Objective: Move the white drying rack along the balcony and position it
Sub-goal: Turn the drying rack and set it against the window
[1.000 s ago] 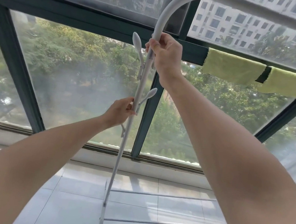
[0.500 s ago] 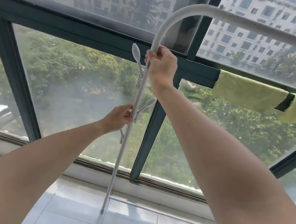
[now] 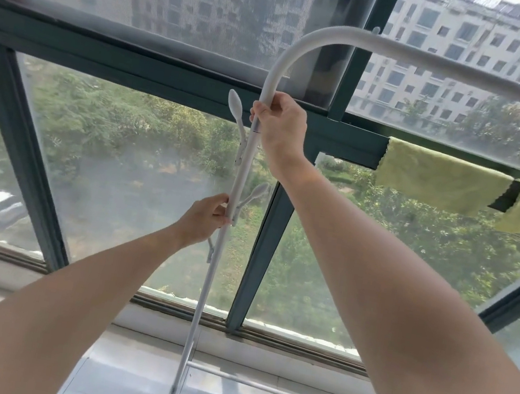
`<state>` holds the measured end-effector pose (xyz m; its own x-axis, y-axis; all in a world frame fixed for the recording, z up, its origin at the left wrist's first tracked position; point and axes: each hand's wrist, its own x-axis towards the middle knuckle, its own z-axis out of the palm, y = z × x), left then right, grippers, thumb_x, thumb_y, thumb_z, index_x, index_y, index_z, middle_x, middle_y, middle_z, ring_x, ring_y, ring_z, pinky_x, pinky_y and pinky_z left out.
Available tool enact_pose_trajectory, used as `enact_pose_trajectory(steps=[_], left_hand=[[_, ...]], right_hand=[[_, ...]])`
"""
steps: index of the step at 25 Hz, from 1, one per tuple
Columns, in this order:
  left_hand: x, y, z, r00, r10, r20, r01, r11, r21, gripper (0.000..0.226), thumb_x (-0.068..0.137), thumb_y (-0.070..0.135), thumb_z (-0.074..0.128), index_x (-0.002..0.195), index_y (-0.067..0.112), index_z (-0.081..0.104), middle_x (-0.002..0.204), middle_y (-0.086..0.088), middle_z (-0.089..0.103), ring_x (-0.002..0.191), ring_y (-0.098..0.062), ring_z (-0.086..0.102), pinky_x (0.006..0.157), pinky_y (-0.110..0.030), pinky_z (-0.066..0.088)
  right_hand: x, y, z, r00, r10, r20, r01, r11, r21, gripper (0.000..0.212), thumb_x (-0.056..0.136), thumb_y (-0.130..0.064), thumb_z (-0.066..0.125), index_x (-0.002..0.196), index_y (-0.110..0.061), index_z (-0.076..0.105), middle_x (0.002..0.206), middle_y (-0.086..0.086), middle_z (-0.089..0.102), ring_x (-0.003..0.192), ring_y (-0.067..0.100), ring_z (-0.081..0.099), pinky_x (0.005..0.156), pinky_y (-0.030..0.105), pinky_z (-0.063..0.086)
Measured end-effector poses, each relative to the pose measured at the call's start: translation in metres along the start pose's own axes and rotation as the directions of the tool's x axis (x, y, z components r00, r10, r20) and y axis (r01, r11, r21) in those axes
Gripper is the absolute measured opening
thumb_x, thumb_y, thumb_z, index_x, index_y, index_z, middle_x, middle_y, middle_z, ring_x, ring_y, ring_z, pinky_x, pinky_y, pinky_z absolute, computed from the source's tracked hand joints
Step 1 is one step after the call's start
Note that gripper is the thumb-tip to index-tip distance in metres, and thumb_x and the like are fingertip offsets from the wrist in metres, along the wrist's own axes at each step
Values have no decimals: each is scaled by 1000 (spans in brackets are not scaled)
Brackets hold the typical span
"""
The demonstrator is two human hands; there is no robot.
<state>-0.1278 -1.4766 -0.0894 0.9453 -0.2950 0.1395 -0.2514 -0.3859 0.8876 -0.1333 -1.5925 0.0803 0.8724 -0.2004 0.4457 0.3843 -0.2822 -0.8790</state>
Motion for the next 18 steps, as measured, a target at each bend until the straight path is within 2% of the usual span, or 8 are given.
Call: enact_pose_trajectory(steps=[6,11,15,18], left_hand=[[4,5,-3,996,-90,28,92,993,-77,25,87,7,61,108,18,57,92,-2,70,84,-7,64,74,-19,47],[10,10,-2,989,-137,51,144,977,-157,28,88,7,59,115,14,56,96,-10,68,96,-24,62,89,-34,49],[11,11,-3,985,-165,47,170,972,-162,23,92,8,54,114,13,57,92,-9,68,95,-27,61,92,-42,49],[11,13,-3,983,-177,50,183,968,-171,22,92,9,53,114,13,57,98,-13,67,99,-31,61,96,-46,47]], right_hand=[[16,-3,-7,985,94,145,-96,995,11,6,86,-7,61,91,-11,61,79,4,65,82,23,64,86,41,55],[26,0,-8,978,120,168,-126,992,21,9,86,-6,61,86,-15,61,81,5,65,87,25,65,89,45,54],[28,6,-6,983,115,145,-119,993,19,7,87,-8,61,88,-15,61,82,5,66,88,27,67,89,45,54],[28,6,-4,985,108,134,-110,994,11,7,87,-7,60,87,-14,61,83,7,66,93,32,67,88,46,55]])
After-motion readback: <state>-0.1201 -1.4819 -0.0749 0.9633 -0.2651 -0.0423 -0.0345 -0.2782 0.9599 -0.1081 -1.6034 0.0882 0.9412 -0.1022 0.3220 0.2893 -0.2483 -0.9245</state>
